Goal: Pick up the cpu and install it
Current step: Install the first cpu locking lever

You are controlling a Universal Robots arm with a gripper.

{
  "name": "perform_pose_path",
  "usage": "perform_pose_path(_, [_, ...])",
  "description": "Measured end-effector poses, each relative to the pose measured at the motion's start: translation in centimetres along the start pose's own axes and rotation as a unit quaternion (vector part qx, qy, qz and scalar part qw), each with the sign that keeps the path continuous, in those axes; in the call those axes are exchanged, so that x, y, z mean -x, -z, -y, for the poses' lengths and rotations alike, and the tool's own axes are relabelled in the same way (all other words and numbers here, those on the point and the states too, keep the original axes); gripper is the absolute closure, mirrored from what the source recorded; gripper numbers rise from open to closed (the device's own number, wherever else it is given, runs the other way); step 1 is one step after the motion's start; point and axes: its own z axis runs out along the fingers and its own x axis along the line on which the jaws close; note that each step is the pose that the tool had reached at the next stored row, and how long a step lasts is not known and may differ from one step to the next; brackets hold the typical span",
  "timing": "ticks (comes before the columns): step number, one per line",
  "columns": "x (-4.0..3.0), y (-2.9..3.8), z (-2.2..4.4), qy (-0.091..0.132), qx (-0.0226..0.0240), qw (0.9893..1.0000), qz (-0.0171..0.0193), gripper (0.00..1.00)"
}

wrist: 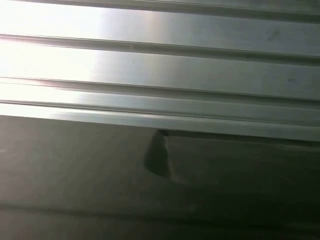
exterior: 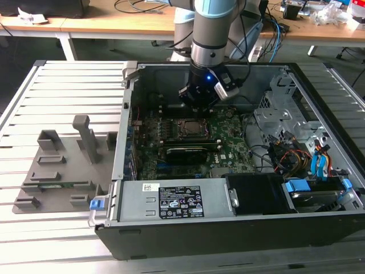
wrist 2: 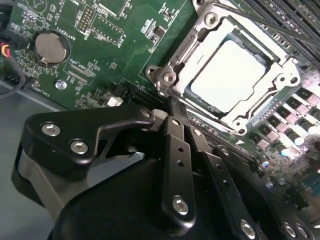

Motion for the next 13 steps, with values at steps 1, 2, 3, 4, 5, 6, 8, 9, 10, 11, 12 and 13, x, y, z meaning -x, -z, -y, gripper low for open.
perform_pose_path(1, [-0.01, 0.35, 0.02, 0.0, -0.0002, 1.0, 0.0001, 0.89])
perform_pose_path(2, [-0.02, 0.55, 0.04, 0.0, -0.0003, 1.0, 0.0002, 0.89])
perform_pose_path(3, [-0.03, 0.75, 0.14, 0.0, -0.0003, 1.0, 0.0005, 0.89])
perform_pose_path(4, [-0.05, 0.76, 0.47, 0.0, -0.0004, 1.0, 0.0005, 0.89])
perform_pose_path(5, [-0.06, 0.76, 0.63, 0.0, -0.0004, 1.0, 0.0005, 0.89])
perform_pose_path(6, [-0.08, 0.75, 0.8, 0.0, -0.0004, 1.0, 0.0004, 0.89])
perform_pose_path(8, [-0.13, 0.74, 1.5, 0.0, -0.0006, 1.0, 0.0004, 0.89])
perform_pose_path(9, [-0.16, 0.73, 1.94, 0.0, -0.0007, 1.0, 0.0004, 0.89])
perform_pose_path(10, [-0.2, 0.72, 2.36, 0.0, -0.0009, 1.0, 0.0004, 0.89])
perform_pose_path(11, [-0.23, 0.71, 2.81, 0.0, -0.0009, 1.0, 0.0004, 0.89])
perform_pose_path(12, [-0.26, 0.71, 3.12, 0.0, -0.0009, 1.0, 0.0004, 0.89])
perform_pose_path(13, [-0.27, 0.7, 3.38, 0.0, -0.0009, 1.0, 0.0004, 0.89])
